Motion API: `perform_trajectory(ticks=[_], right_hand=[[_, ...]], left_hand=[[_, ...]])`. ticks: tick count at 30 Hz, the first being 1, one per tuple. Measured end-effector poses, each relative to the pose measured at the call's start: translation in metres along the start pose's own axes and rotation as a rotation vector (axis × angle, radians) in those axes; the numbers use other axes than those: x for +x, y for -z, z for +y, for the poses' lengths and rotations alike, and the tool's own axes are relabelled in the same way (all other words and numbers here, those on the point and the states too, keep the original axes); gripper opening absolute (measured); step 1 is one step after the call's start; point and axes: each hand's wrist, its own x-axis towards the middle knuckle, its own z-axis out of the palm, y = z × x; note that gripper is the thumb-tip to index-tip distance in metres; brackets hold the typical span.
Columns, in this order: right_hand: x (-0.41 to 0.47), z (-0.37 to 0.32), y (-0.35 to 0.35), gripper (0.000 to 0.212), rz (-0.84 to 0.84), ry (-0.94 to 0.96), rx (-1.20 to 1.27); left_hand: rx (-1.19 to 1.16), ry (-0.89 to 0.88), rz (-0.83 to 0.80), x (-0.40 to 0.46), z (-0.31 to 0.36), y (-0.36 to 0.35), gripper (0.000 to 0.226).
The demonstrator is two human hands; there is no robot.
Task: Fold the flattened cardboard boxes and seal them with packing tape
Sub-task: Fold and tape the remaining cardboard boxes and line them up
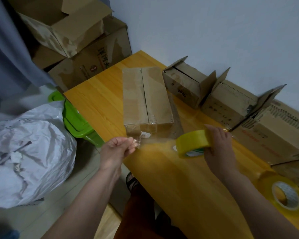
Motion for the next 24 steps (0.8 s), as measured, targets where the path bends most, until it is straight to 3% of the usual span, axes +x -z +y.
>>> perform_trajectory(ticks=[9,14,20,24], right_hand=[[0.013,-0.006,-0.001,0.062,-0.032,-0.006,0.243],[0.028,0.013,0.000,0.065,-0.090,0.232,-0.255],[0.052,0.000,-0.006,0.061,-0.074,0.182,-0.329],[0.068,-0.007,-0.008,0.063,-0.077,0.168,-0.394]], left_hand=[[0.122,-0.153,0.043,0.019,0.004,-0.002,0.024],[0.142,-0.252,0.083,0.032,0.001,0.008,0.030],[0.120,-0.149,0.140,0.051,-0.001,0.001,0.024],[0.119,-0.203,0.209,0.063,0.004,-0.006,0.022]])
